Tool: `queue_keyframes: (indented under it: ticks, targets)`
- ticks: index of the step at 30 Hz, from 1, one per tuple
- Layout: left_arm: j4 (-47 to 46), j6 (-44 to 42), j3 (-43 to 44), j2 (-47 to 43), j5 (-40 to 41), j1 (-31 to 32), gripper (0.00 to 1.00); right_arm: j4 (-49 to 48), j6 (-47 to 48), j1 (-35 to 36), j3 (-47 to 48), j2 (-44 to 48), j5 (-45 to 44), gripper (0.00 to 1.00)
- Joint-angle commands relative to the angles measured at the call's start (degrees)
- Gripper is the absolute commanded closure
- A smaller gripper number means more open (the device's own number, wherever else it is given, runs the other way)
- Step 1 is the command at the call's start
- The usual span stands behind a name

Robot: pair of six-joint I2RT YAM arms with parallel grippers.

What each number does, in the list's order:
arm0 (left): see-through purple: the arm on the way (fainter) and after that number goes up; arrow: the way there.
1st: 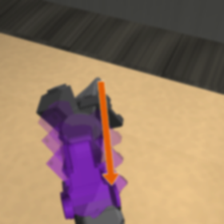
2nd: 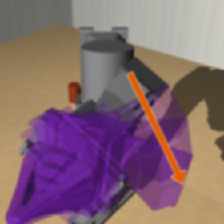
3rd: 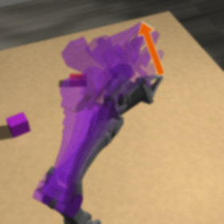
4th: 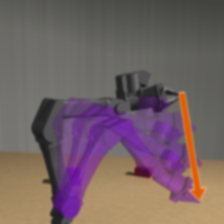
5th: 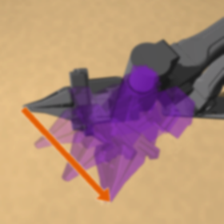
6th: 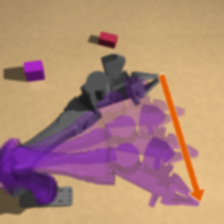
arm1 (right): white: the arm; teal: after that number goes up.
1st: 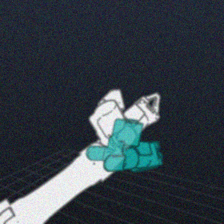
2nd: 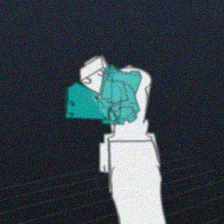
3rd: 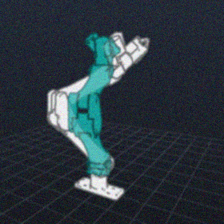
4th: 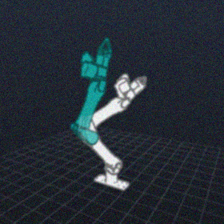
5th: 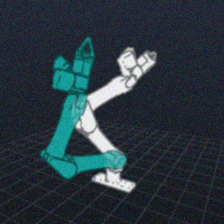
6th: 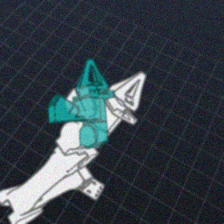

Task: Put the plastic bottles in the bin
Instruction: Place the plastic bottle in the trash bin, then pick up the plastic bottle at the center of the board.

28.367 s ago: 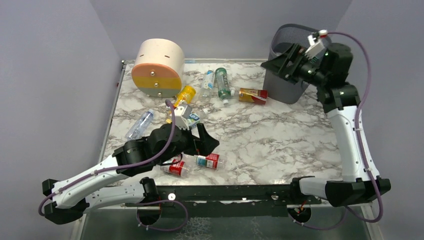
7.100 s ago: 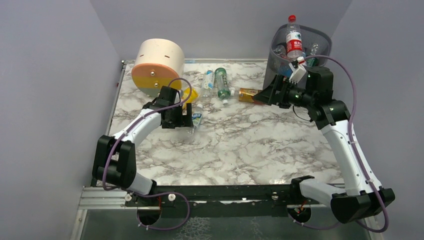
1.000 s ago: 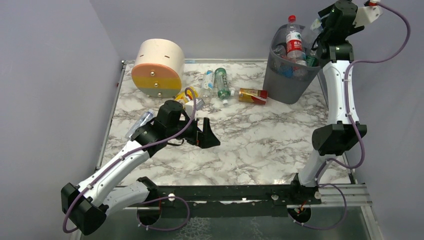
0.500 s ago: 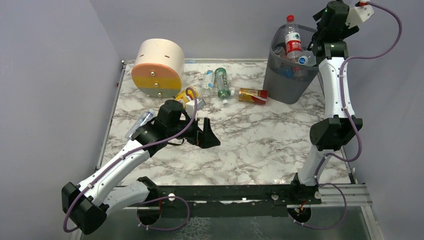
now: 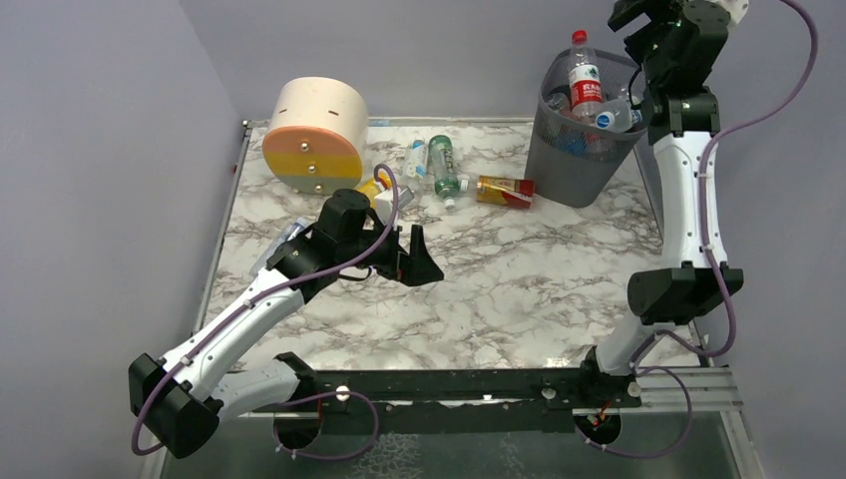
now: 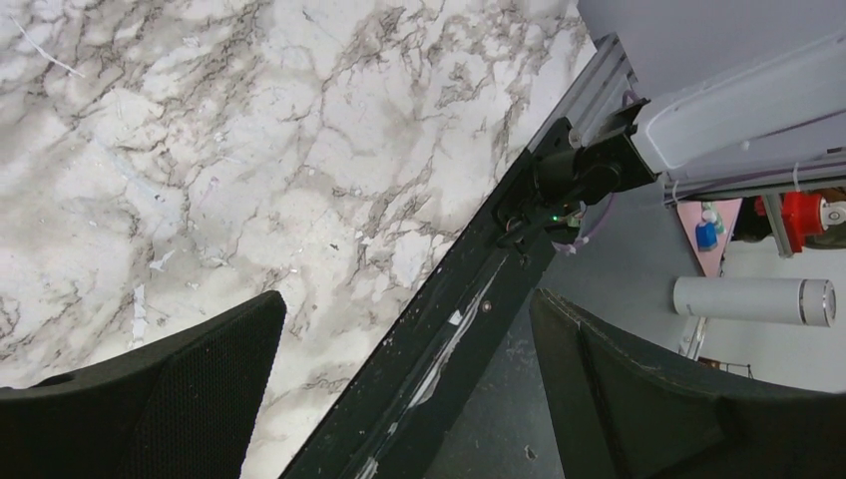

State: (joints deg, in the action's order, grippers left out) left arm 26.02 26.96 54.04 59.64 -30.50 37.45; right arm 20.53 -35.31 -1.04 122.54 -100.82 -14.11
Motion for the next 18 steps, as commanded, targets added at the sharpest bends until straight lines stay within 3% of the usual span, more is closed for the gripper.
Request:
queue_keyframes:
  ticks: [1, 7, 13, 18]
  targets:
    - [-0.2, 0.6, 3.3, 0.7, 2.5, -0.4, 0.01, -1.7, 0.0, 2.2, -2.9, 6.3, 17.8, 0.03]
    - [2.6, 1.2, 5.3, 0.3, 8.9, -1.3, 0.01, 0.0, 4.2, 12.7, -13.0, 13.3, 23.0, 0.03]
    - [3.5, 1.6, 6.0, 1.5, 10.8, -5.9, 0.01, 1.8, 8.0, 27.0, -24.6, 18.8, 21.7, 0.03]
    - [3.6, 2.3, 5.8, 2.8, 10.9, -10.9, 0.01, 7.3, 14.1, 30.3, -27.4, 18.6, 21.5, 0.03]
